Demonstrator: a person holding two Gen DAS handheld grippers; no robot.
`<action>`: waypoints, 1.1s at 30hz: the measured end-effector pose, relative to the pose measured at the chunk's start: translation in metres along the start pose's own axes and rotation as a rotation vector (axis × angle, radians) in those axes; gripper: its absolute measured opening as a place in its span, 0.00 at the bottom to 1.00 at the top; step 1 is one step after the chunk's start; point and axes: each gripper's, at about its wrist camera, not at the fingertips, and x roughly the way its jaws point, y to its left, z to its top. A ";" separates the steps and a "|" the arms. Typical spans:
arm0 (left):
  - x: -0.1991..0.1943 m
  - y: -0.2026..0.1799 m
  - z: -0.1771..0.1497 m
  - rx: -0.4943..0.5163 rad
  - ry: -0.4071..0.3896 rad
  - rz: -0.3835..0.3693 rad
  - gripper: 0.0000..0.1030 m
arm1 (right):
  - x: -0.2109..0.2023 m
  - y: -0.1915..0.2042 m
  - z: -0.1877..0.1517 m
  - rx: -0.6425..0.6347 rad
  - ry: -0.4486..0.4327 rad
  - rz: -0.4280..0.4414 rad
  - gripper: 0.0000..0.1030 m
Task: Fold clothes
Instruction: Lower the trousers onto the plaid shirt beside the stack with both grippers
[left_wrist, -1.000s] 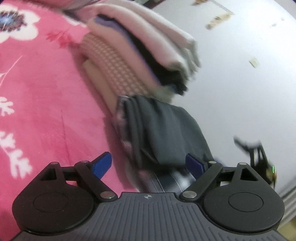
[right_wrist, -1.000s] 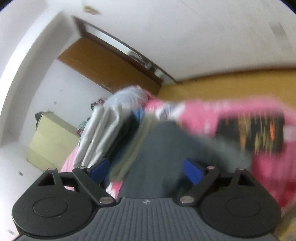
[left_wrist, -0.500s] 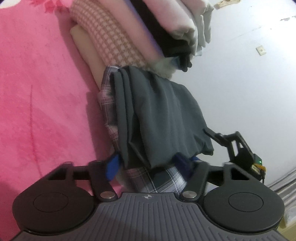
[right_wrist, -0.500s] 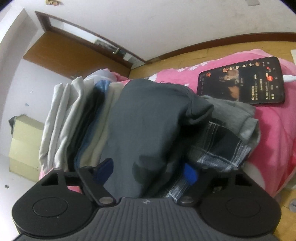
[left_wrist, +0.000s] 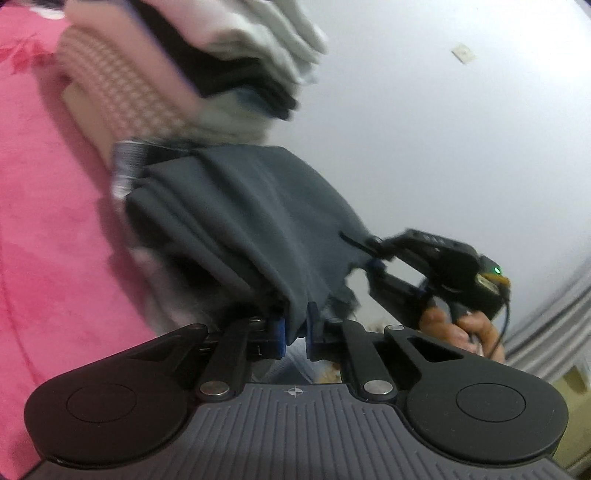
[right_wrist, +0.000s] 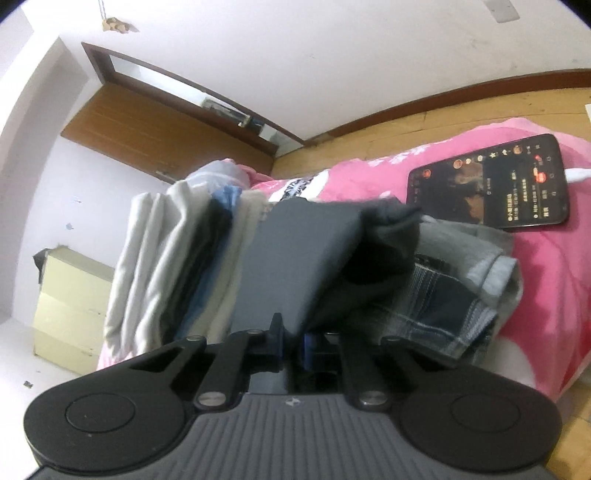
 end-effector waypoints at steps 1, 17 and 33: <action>0.001 -0.004 -0.004 0.018 0.007 0.001 0.07 | -0.001 -0.003 -0.001 0.005 -0.002 -0.002 0.10; -0.043 0.024 -0.005 0.159 -0.103 0.110 0.60 | -0.049 0.003 -0.019 -0.285 -0.171 -0.148 0.27; 0.002 0.050 0.054 0.223 -0.150 0.244 0.02 | 0.070 0.050 -0.020 -0.658 -0.111 -0.209 0.09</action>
